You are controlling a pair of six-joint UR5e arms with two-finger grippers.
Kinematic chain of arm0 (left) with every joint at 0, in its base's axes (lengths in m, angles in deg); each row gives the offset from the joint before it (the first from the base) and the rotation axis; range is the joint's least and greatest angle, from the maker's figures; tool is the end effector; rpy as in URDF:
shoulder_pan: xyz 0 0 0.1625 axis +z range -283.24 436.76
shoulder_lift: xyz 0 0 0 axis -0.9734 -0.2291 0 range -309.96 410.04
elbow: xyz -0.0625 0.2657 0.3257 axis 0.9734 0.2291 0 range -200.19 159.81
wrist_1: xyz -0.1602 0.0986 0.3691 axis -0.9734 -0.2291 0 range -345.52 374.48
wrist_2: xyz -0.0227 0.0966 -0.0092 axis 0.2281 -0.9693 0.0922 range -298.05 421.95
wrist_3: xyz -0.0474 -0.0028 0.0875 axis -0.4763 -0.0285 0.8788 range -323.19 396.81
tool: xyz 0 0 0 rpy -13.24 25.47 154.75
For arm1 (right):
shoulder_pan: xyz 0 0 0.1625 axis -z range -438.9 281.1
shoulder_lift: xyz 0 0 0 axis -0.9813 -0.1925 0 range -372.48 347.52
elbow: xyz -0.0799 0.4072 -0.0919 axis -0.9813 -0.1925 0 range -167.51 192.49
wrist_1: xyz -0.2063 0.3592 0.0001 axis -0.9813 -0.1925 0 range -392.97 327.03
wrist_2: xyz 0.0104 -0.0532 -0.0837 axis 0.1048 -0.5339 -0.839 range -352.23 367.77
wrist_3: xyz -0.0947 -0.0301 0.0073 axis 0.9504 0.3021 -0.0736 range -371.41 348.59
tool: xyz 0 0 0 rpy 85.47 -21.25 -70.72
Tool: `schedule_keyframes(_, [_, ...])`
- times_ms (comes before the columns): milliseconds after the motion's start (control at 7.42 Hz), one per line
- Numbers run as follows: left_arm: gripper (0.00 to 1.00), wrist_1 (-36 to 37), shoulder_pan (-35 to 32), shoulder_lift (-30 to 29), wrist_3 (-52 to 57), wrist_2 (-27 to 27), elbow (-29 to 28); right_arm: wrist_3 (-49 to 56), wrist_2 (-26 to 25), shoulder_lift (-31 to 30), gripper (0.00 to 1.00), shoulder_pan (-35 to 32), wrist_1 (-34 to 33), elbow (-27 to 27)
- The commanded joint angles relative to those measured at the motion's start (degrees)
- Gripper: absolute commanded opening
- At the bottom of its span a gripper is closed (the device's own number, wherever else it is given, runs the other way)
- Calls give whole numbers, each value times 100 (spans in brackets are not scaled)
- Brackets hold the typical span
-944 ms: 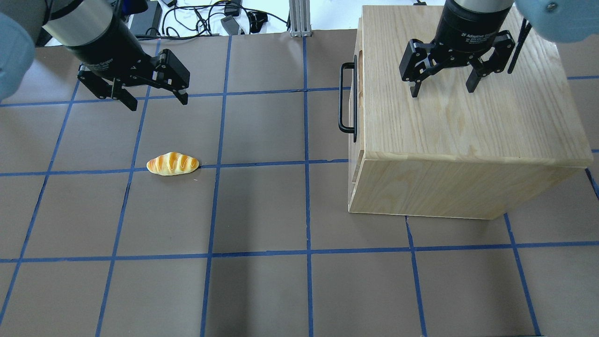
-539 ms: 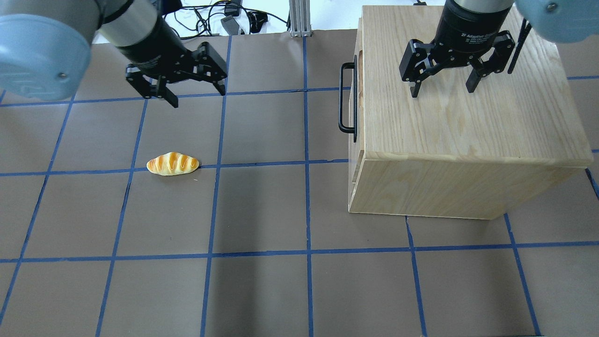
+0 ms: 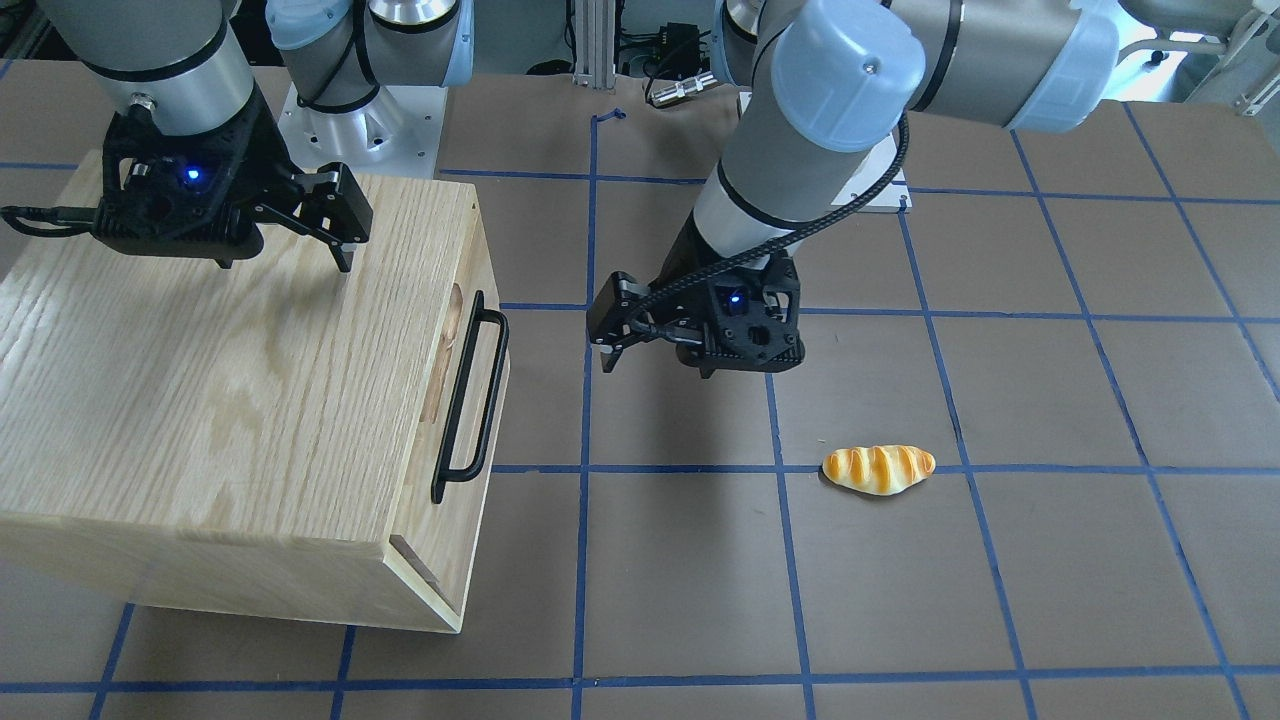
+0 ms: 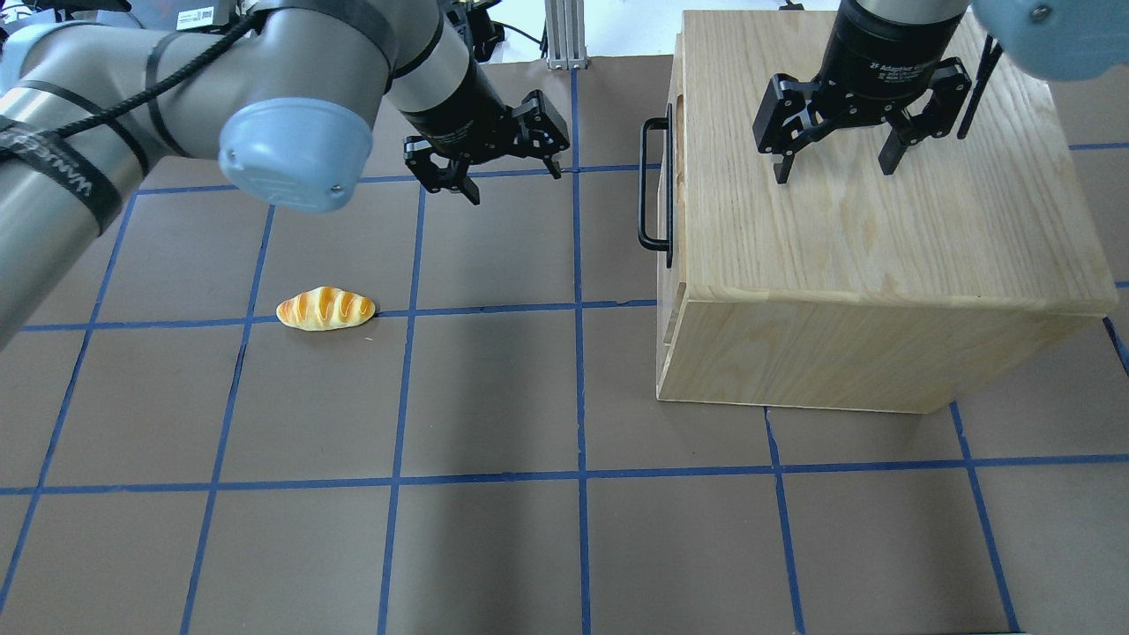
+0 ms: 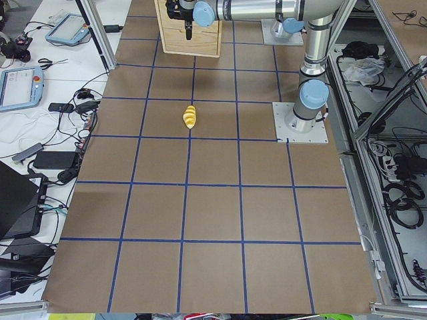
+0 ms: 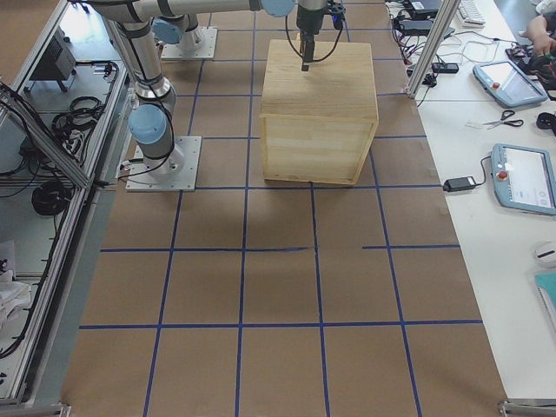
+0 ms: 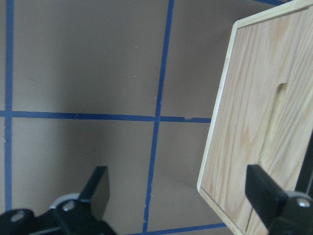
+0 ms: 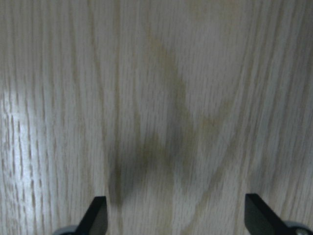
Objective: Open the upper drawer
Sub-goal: 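Move the left gripper toward the black handle of the wooden drawer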
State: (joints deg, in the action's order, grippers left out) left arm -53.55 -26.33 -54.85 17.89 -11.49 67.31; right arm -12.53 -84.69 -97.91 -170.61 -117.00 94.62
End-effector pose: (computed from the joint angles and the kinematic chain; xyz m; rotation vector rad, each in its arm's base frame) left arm -0.2947 -0.5541 0.4115 0.1091 -2.8144 0.1138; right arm 0.1445 -0.5164 0.5047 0.0174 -3.0966 -0.0707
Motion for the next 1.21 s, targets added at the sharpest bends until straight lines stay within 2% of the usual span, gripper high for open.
schedule_keyframes(0, [100,508,-228,-242,-23,285,-5,-2,0,0,100,-5,0,-3])
schedule_keyframes(1079, [100,528,-405,-401,-156,619,-5,-2,0,0,100,-5,0,-3])
